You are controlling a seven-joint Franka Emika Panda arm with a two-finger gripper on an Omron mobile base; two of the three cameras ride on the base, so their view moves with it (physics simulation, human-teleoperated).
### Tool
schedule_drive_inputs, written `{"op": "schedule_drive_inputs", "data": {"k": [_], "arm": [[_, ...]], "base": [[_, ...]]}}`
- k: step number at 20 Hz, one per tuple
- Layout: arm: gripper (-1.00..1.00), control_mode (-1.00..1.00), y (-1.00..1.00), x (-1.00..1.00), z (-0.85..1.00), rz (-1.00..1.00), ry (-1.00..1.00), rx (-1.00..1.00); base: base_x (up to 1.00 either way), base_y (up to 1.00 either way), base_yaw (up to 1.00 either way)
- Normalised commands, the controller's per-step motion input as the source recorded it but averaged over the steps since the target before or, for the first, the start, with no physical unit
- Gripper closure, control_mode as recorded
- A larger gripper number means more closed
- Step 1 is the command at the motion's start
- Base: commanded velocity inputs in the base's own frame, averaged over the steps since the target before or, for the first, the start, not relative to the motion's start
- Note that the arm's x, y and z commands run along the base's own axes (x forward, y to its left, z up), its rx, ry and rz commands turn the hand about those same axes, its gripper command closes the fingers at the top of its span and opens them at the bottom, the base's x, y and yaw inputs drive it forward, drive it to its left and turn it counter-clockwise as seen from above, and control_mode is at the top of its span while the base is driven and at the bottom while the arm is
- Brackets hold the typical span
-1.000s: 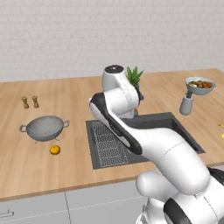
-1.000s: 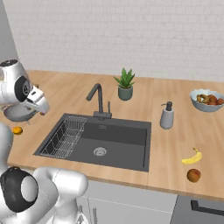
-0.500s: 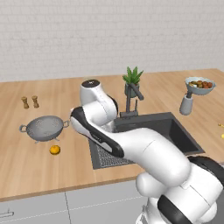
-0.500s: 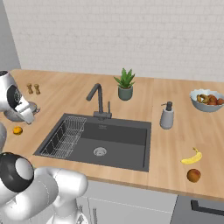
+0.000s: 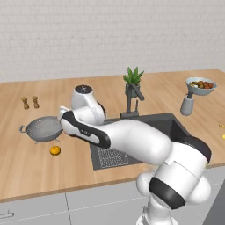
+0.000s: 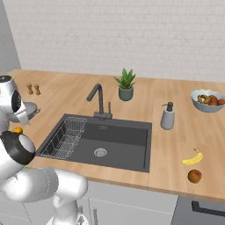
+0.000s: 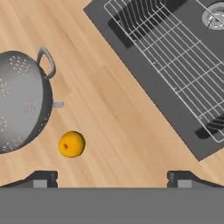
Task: Put the colander in the sink, put the banana, tangerine, peach in the colander, and turn on the sink faucet and pour water over the colander.
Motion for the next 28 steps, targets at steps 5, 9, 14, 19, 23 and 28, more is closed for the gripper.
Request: {"op": "schedule_drive_inputs", "data": {"k": [5, 9, 14, 19, 23, 28], "arm": [[-1.00, -1.00, 0.49, 0.70, -0.16, 0.00, 0.02, 0.00], [-1.00, -1.00, 0.30, 0.66, -0.27, 0.00, 0.09, -0.02], [-1.00, -1.00, 0.39, 0.60, -0.38, 0.00, 0.09, -0.08], [-1.00, -1.00, 0.47, 0.49, -0.39, 0.00, 0.07, -0.10], [-1.00, -1.00, 0.47, 0.50, -0.33, 0.00, 0.04, -0.08], [1.00, -1.00, 0.38, 0.43, -0.31, 0.00, 0.03, -0.07]], "base": [[0.00, 0.00, 0.00], [0.00, 0.00, 0.00], [0.00, 0.00, 0.00], [0.00, 0.00, 0.00], [0.00, 0.00, 0.00], [0.00, 0.00, 0.00]]}}
